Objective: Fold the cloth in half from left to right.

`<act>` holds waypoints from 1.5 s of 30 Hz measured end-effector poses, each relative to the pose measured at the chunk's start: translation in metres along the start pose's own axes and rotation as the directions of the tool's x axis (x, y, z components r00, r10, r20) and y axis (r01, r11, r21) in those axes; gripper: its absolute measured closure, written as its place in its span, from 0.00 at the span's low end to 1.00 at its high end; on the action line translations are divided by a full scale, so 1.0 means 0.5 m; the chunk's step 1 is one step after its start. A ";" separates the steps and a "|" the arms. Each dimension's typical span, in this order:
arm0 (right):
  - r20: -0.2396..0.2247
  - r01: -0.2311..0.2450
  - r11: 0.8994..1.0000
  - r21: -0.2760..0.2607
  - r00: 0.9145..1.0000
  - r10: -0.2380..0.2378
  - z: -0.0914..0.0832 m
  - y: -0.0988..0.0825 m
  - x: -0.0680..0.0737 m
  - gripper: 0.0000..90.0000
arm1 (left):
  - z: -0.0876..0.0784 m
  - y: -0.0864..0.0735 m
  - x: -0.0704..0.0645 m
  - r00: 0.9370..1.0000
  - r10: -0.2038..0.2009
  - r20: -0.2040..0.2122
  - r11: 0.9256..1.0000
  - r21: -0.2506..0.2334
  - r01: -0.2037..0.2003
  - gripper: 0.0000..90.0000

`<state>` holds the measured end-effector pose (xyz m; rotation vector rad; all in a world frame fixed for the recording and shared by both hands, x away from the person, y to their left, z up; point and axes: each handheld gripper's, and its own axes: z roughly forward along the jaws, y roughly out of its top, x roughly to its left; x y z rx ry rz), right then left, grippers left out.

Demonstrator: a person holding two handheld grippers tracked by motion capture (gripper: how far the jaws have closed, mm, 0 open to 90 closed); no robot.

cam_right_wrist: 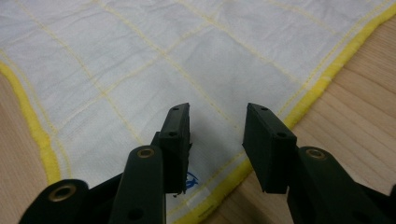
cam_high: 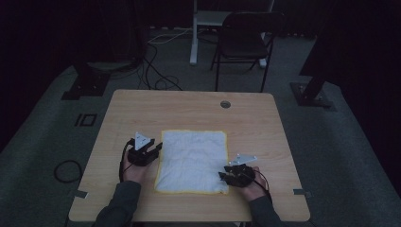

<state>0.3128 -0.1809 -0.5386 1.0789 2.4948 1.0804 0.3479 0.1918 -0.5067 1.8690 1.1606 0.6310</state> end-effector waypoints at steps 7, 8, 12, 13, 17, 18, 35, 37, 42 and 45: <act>-0.001 0.000 1.000 -0.001 1.000 0.000 0.000 0.000 0.000 0.68 | 0.001 -0.026 -0.010 1.000 -0.010 0.011 1.000 0.029 0.009 0.67; 0.001 0.003 1.000 0.000 1.000 -0.003 0.001 0.000 0.000 0.68 | 0.001 -0.029 -0.012 1.000 0.001 0.012 0.999 0.036 -0.002 0.67; 0.003 0.002 1.000 0.000 1.000 -0.002 0.000 0.000 0.001 0.68 | 0.000 -0.040 -0.020 1.000 -0.004 0.019 0.999 0.053 0.003 0.66; 0.004 0.002 1.000 -0.001 1.000 -0.002 0.000 0.000 0.001 0.68 | 0.000 -0.043 -0.020 1.000 -0.001 0.018 0.998 0.058 0.000 0.66; 0.004 0.004 1.000 -0.001 1.000 -0.004 0.000 0.000 0.001 0.68 | -0.001 -0.057 -0.023 1.000 -0.020 0.021 0.997 0.070 0.019 0.65; 0.004 0.003 1.000 -0.002 1.000 -0.003 0.000 0.000 0.001 0.68 | -0.002 -0.061 -0.024 0.999 -0.024 0.021 0.997 0.074 0.022 0.65; 0.003 0.002 1.000 -0.007 1.000 -0.002 0.000 -0.001 0.000 0.68 | 0.018 -0.076 -0.040 1.000 -0.015 0.014 0.988 0.153 0.012 0.62; 0.003 0.001 1.000 -0.006 1.000 -0.001 0.000 -0.001 0.000 0.68 | 0.022 -0.074 -0.043 1.000 -0.014 0.020 0.986 0.165 0.011 0.61; 0.004 0.003 1.000 -0.008 1.000 -0.003 0.001 -0.002 0.001 0.68 | 0.023 -0.074 -0.051 1.000 -0.001 0.009 0.985 0.171 -0.001 0.59; 0.004 0.003 1.000 -0.008 1.000 -0.003 0.001 -0.002 0.001 0.68 | 0.025 -0.073 -0.055 1.000 0.000 0.014 0.985 0.171 -0.002 0.58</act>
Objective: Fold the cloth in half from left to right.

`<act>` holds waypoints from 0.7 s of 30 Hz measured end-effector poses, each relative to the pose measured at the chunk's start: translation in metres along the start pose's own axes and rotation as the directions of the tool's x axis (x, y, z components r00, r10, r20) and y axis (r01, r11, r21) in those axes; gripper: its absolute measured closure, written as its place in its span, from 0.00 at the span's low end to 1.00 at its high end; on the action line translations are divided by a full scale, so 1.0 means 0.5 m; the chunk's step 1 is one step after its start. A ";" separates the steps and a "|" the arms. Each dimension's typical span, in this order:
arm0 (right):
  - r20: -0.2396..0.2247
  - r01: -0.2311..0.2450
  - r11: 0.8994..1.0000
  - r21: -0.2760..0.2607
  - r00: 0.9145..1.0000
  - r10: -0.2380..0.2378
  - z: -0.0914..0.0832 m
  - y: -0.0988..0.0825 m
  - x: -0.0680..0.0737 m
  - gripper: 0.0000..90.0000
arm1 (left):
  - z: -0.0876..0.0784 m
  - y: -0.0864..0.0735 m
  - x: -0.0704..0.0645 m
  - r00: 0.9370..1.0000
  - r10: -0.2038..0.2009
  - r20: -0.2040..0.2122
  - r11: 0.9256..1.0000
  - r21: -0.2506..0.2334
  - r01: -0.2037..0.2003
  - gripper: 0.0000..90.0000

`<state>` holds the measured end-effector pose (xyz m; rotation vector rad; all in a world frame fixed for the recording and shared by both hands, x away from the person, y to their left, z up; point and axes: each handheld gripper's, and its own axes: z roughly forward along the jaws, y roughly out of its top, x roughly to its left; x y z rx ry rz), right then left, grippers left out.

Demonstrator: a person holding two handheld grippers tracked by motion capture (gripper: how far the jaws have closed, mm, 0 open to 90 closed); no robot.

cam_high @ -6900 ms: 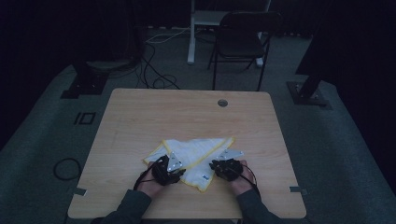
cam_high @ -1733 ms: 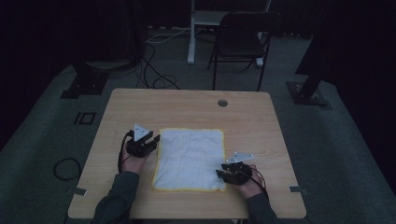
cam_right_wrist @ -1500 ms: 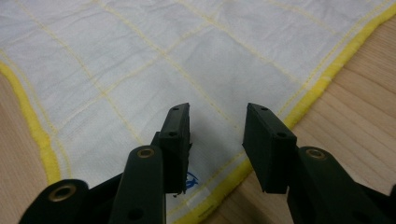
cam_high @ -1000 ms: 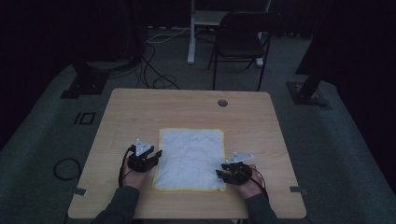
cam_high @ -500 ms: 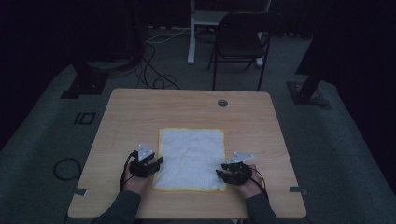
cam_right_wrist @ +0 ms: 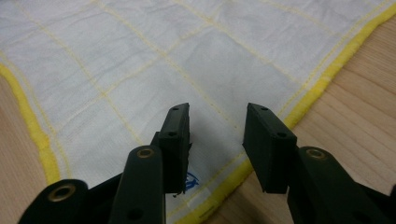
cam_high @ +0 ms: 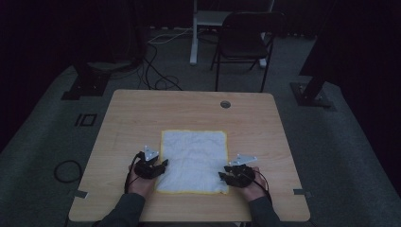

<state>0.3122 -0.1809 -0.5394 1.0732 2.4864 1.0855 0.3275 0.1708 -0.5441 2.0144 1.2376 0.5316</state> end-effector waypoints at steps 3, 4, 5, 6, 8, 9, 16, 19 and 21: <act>0.002 0.000 1.000 0.001 1.000 0.000 0.000 0.000 0.001 0.68 | 0.002 0.001 -0.007 1.000 0.010 -0.005 1.000 0.001 -0.010 0.57; 0.002 -0.002 1.000 0.002 1.000 0.002 0.000 0.000 0.001 0.68 | 0.002 0.002 -0.008 1.000 0.010 -0.007 1.000 0.002 -0.010 0.58; 0.002 -0.001 1.000 0.001 1.000 0.001 0.000 0.000 0.001 0.68 | 0.002 0.001 -0.008 1.000 0.007 -0.009 1.000 0.001 -0.007 0.58; 0.003 0.000 1.000 0.001 1.000 0.000 0.000 0.000 0.001 0.68 | 0.002 0.001 -0.009 1.000 0.008 -0.008 1.000 0.001 -0.008 0.58; 0.002 0.000 1.000 0.001 1.000 0.000 0.000 0.000 0.001 0.68 | 0.001 0.001 -0.012 1.000 0.013 -0.002 1.000 -0.001 -0.013 0.63; 0.003 -0.001 1.000 0.001 1.000 0.001 0.000 0.000 0.001 0.68 | 0.001 0.000 -0.013 1.000 0.016 0.002 1.000 -0.001 -0.016 0.65; -0.001 0.000 1.000 -0.001 1.000 0.000 0.000 0.000 0.000 0.67 | 0.000 0.002 -0.022 0.999 0.021 0.047 1.000 0.003 -0.021 0.90; -0.001 -0.001 1.000 -0.002 1.000 0.001 0.000 0.000 0.000 0.67 | 0.000 0.004 -0.020 0.998 0.017 0.054 1.000 0.009 -0.017 0.94; -0.001 -0.002 1.000 -0.003 1.000 0.002 0.000 0.000 0.000 0.67 | -0.003 0.003 -0.012 0.999 0.003 0.052 1.000 0.012 -0.003 0.96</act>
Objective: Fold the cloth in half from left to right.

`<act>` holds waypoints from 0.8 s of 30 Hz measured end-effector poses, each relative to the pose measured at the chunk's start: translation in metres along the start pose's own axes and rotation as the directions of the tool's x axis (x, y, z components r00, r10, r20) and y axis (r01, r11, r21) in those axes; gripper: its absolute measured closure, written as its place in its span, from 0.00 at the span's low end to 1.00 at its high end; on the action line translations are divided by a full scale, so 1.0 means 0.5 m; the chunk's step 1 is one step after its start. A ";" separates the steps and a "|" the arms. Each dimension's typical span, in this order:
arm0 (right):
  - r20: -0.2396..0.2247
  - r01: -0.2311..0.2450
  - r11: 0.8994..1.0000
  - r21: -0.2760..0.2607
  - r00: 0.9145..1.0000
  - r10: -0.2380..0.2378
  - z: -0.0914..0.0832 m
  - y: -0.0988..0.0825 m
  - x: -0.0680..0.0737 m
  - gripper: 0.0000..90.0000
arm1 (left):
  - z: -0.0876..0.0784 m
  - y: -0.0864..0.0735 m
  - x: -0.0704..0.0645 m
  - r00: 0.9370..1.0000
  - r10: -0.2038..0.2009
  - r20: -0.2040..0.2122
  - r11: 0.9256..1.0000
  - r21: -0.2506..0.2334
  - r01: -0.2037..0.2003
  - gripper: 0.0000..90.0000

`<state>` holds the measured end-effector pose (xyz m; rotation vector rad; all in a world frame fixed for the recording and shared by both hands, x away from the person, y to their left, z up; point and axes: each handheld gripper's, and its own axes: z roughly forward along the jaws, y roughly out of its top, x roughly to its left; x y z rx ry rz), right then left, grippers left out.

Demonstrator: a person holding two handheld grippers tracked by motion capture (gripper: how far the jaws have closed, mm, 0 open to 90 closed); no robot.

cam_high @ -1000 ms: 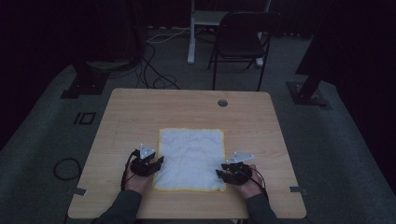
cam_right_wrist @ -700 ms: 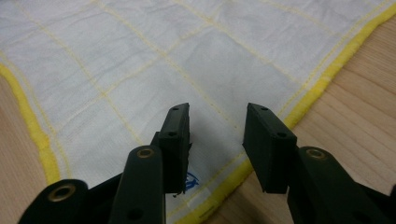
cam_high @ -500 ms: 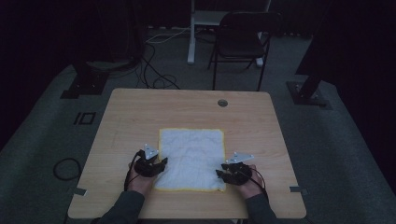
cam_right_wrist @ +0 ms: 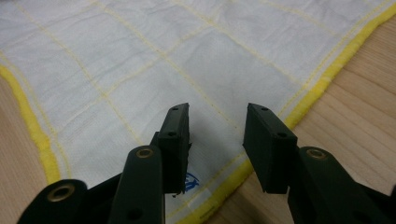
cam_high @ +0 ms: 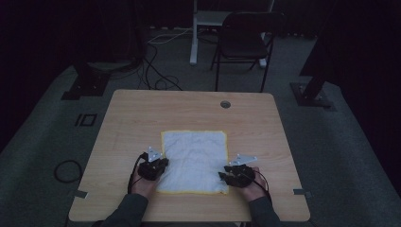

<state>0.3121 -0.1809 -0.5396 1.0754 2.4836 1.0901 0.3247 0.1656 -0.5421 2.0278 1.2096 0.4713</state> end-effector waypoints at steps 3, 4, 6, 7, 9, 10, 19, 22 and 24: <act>0.003 -0.002 1.000 -0.003 1.000 0.002 0.000 0.000 0.000 0.66 | -0.005 -0.003 0.015 1.000 -0.025 -0.002 1.000 0.002 0.025 0.96; 0.006 -0.003 1.000 -0.004 1.000 0.003 -0.001 0.000 0.000 0.66 | -0.007 -0.005 0.021 0.999 -0.035 -0.001 0.999 0.000 0.035 0.97; 0.019 -0.007 1.000 -0.010 1.000 0.007 -0.003 0.000 -0.001 0.64 | -0.011 -0.006 0.027 0.999 -0.041 -0.019 0.999 0.002 0.041 0.97; 0.027 -0.015 1.000 -0.017 1.000 0.015 -0.005 0.000 -0.002 0.64 | -0.012 -0.006 0.029 0.999 -0.041 -0.025 0.999 0.003 0.041 0.97; 0.036 -0.020 1.000 -0.023 0.999 0.021 -0.007 -0.001 -0.006 0.64 | -0.014 -0.007 0.037 0.998 -0.055 -0.028 0.998 0.005 0.055 0.97; 0.040 -0.022 0.999 -0.025 0.999 0.023 -0.009 -0.001 -0.007 0.64 | -0.015 -0.007 0.040 0.998 -0.062 -0.031 0.998 0.005 0.062 0.97; 0.053 -0.030 0.999 -0.036 0.998 0.032 -0.013 -0.002 -0.011 0.63 | -0.032 -0.003 0.056 0.995 -0.103 -0.013 0.994 -0.034 0.103 0.98; 0.057 -0.034 0.999 -0.037 0.998 0.036 -0.013 -0.002 -0.012 0.63 | -0.040 0.004 0.051 0.996 -0.093 0.009 0.993 -0.067 0.094 0.98; 0.058 -0.033 0.999 -0.035 0.998 0.036 -0.012 -0.002 -0.012 0.63 | -0.043 0.008 0.048 0.996 -0.083 0.028 0.993 -0.086 0.086 0.98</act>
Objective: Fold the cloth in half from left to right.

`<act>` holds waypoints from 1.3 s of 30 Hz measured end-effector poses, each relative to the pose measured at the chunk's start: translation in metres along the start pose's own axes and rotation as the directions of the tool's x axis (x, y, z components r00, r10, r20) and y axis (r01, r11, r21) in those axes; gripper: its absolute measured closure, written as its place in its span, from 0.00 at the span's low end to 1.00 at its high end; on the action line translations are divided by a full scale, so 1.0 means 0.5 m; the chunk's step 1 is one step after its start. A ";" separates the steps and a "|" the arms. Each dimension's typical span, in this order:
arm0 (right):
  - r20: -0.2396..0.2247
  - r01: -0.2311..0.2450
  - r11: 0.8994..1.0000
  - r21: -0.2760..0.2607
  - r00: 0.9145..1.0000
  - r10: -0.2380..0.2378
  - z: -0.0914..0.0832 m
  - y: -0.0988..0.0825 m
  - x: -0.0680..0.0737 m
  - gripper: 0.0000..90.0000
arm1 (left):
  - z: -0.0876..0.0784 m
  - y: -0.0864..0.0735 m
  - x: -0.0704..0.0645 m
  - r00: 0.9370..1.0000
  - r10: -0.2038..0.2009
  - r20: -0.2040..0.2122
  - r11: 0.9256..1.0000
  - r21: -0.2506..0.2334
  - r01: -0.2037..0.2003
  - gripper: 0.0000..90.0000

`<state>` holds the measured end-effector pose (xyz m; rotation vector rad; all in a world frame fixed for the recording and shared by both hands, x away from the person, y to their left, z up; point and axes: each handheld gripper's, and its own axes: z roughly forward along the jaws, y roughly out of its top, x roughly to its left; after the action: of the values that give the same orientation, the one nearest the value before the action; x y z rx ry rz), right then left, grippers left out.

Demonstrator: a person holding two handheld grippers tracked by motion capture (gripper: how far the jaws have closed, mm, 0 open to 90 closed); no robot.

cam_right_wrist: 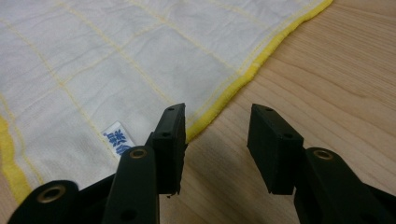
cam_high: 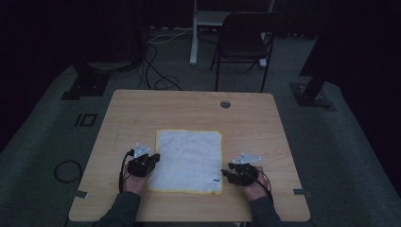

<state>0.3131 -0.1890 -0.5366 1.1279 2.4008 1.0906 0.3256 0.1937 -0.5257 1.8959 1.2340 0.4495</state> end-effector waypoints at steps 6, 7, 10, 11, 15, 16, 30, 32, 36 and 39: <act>0.003 0.004 1.000 0.006 1.000 -0.004 0.001 0.000 0.001 0.63 | -0.007 0.010 -0.005 1.000 0.007 0.025 1.000 -0.024 -0.007 0.98; 0.004 0.004 1.000 0.005 1.000 -0.004 0.001 0.000 0.001 0.63 | -0.007 0.011 -0.006 1.000 0.006 0.027 1.000 -0.027 -0.005 0.98; 0.004 0.003 1.000 0.004 1.000 -0.003 0.000 0.000 -0.001 0.63 | -0.008 0.015 -0.007 0.999 0.003 0.038 0.999 -0.036 -0.001 0.98; 0.004 0.002 1.000 0.003 1.000 -0.002 0.000 -0.001 -0.001 0.63 | -0.009 0.017 -0.008 0.999 0.004 0.041 0.999 -0.039 -0.002 0.98; 0.008 -0.003 1.000 0.003 1.000 0.003 0.000 -0.001 -0.003 0.62 | -0.012 0.025 -0.010 0.998 0.008 0.056 0.999 -0.050 -0.005 0.98; 0.009 -0.003 1.000 0.003 1.000 0.003 0.000 -0.001 -0.003 0.62 | -0.012 0.027 -0.011 0.998 0.008 0.060 0.999 -0.053 -0.004 0.98; 0.020 -0.019 1.000 -0.002 1.000 0.019 -0.003 -0.003 -0.013 0.62 | -0.021 0.062 -0.029 0.996 0.039 0.079 0.996 -0.089 -0.032 0.98; 0.022 -0.020 1.000 -0.004 1.000 0.020 -0.004 -0.003 -0.015 0.62 | -0.021 0.066 -0.032 0.996 0.043 0.083 0.995 -0.094 -0.035 0.98; 0.028 -0.027 1.000 -0.007 0.999 0.027 -0.006 -0.004 -0.020 0.62 | -0.023 0.074 -0.037 0.995 0.052 0.088 0.994 -0.101 -0.044 0.98; 0.032 -0.031 0.999 -0.009 0.999 0.031 -0.008 -0.004 -0.022 0.62 | -0.023 0.080 -0.041 0.994 0.055 0.093 0.993 -0.107 -0.045 0.98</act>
<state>0.3173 -0.2002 -0.5362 1.1746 2.3597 1.0833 0.3319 0.1731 -0.4848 1.8405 1.0813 0.4362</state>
